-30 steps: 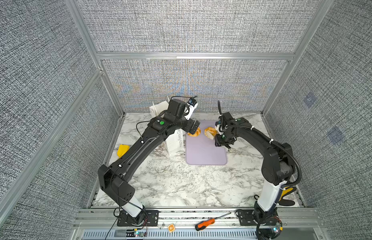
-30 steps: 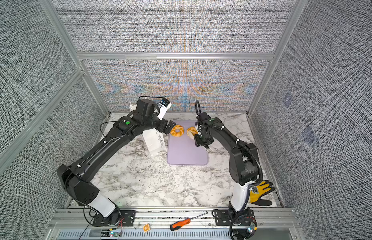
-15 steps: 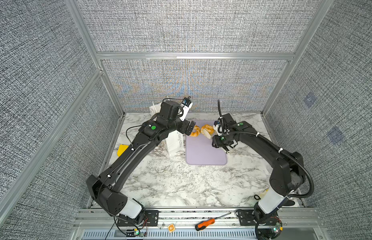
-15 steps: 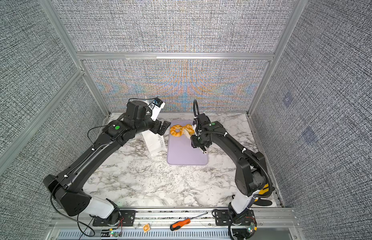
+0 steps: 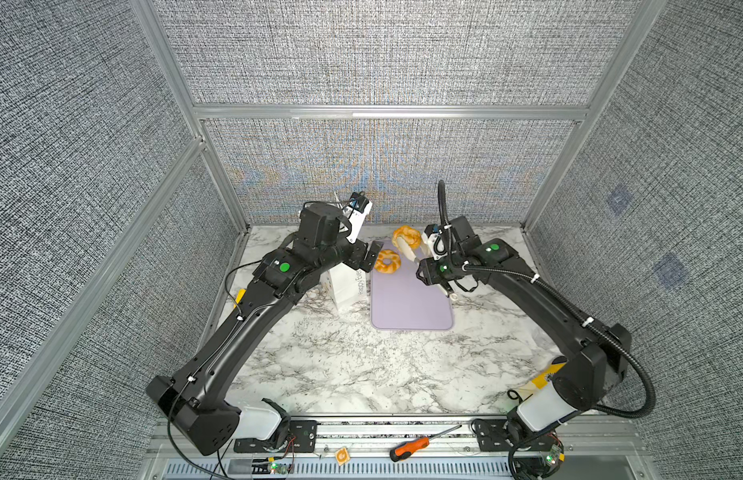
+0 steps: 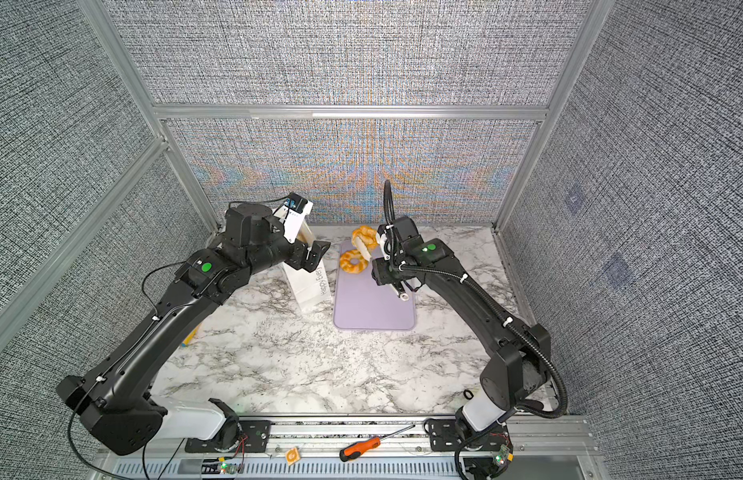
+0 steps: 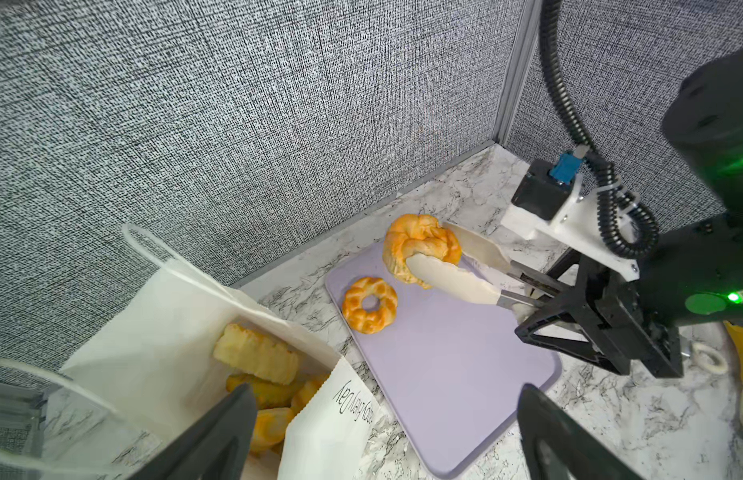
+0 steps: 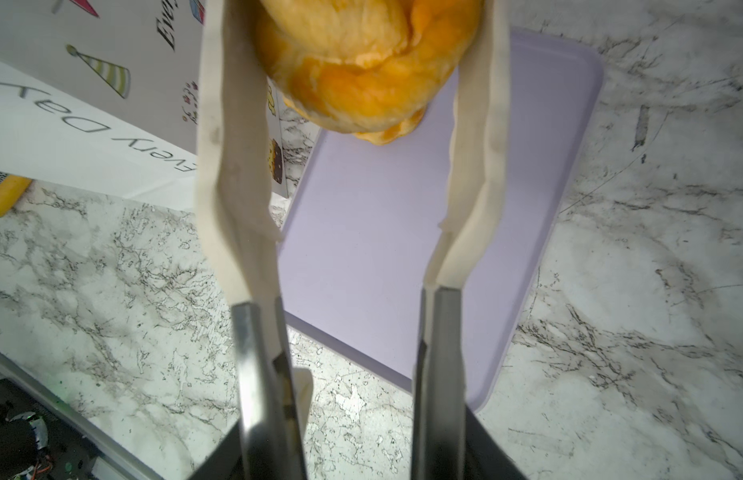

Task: Place the fake bread into the paper bag
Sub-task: 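Lift the bun and carry it over the bag while left gripper raises the bag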

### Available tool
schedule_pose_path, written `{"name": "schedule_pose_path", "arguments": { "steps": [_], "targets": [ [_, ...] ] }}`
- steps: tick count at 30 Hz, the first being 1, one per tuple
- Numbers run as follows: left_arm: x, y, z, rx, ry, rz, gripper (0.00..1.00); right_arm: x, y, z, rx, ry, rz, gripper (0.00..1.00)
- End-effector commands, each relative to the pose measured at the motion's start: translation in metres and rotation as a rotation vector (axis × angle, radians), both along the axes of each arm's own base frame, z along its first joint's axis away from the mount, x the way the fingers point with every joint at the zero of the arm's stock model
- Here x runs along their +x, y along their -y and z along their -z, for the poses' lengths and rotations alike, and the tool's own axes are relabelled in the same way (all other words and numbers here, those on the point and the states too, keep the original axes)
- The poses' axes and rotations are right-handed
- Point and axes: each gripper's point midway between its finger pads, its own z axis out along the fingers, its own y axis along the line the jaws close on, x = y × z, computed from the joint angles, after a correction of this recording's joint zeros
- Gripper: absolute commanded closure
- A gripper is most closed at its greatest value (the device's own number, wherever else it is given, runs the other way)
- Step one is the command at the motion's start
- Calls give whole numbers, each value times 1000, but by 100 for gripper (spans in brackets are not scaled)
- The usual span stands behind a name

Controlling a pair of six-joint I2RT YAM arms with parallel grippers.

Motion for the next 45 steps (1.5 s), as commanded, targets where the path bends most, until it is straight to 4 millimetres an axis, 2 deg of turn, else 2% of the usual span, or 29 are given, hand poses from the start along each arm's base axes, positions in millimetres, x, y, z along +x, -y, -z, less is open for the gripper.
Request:
{"name": "schedule_pose_path", "arguments": {
  "steps": [1, 12, 17, 21, 27, 34, 39, 45],
  "targets": [
    [-4, -8, -6, -9, 9, -27, 1, 3, -7, -25, 38, 70, 9, 48],
    [-13, -28, -29, -62, 47, -107, 1, -9, -41, -88, 102, 237, -68, 48],
    [-18, -35, -35, -79, 59, -129, 1, -18, -66, -108, 120, 285, -125, 48],
    [-21, -48, -41, -71, 80, -171, 1, -26, -89, -118, 128, 315, -179, 48],
    [-27, -66, -48, -50, 106, -226, 1, -38, -123, -124, 136, 356, -264, 48],
    [-27, -79, -51, -55, 112, -284, 1, -43, -153, -115, 117, 349, -328, 48],
    [-29, -88, -52, -63, 119, -309, 1, -36, -161, -97, 71, 316, -333, 48],
    [-31, -93, -45, -65, 107, -325, 1, -19, -163, -80, 14, 273, -312, 48]
  ]
}}
